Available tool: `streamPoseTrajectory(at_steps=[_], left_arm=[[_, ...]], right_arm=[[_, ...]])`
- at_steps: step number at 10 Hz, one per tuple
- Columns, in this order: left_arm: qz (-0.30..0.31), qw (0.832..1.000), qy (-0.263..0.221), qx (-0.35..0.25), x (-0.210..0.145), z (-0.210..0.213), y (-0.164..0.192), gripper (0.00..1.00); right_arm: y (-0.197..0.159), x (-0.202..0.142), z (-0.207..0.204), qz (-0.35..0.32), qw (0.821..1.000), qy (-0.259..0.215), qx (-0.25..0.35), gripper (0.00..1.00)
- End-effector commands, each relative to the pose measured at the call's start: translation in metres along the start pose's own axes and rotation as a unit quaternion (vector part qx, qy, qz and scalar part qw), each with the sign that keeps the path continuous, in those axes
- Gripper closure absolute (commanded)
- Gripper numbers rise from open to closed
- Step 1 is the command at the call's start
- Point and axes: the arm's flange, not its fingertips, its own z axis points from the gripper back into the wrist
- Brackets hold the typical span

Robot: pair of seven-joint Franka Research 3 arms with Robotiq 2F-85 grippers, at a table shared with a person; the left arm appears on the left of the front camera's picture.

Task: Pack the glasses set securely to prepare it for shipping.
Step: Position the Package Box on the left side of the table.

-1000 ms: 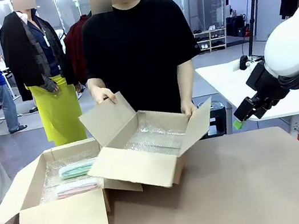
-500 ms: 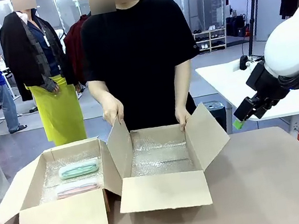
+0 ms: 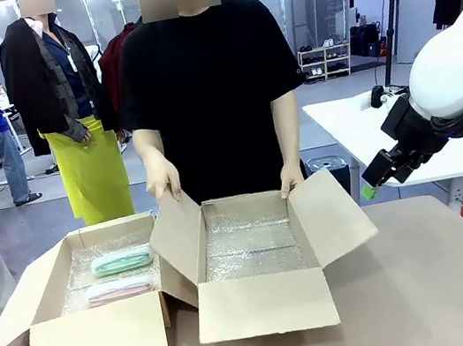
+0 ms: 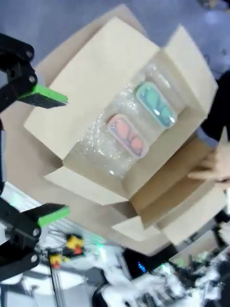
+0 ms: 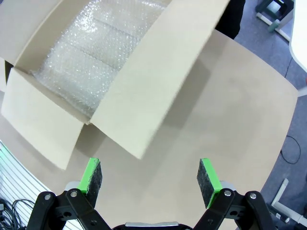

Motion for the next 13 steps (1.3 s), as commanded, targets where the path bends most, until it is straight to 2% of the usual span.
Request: streamPoseTrajectory(at_steps=[1,2,4,5,6,7,8,10,11,13], left_arm=[[-0.099,0.991,-0.005,0.089,0.003,-0.031,-0.048,0.0],[-0.166,0.98,0.006,0.108,0.014,-0.044,-0.078,0.0],[-0.281,0.944,0.057,0.161,0.032,-0.082,-0.134,0.0],[-0.326,0.925,0.074,0.182,0.04,-0.101,-0.158,0.0],[-0.367,0.898,0.096,0.223,0.045,-0.118,-0.175,0.0],[-0.388,0.891,0.112,0.209,0.045,-0.134,-0.188,0.0],[-0.369,0.9,0.119,0.2,0.045,-0.146,-0.195,0.0],[-0.359,0.906,0.124,0.19,0.046,-0.155,-0.195,0.0],[-0.388,0.894,0.123,0.187,0.051,-0.154,-0.201,0.0],[-0.388,0.894,0.123,0.187,0.051,-0.154,-0.201,0.0]], right_arm=[[0.001,0.002,0.0,0.0,1.0,-0.003,-0.004,0.0],[0.001,0.002,0.0,0.0,1.0,-0.003,-0.004,0.0],[0.001,0.002,0.0,0.0,1.0,-0.003,-0.004,0.0],[0.001,0.002,0.0,0.0,1.0,-0.003,-0.004,0.0],[0.001,0.002,0.0,0.0,1.0,-0.003,-0.004,0.0],[0.001,0.002,0.0,0.0,1.0,-0.003,-0.004,0.0],[0.001,0.002,0.0,0.0,1.0,-0.003,-0.004,0.0],[0.001,0.002,0.0,0.0,1.0,-0.003,-0.004,0.0],[0.001,0.002,0.0,0.0,1.0,-0.003,-0.004,0.0],[0.001,0.002,0.0,0.0,1.0,-0.003,-0.004,0.0]])
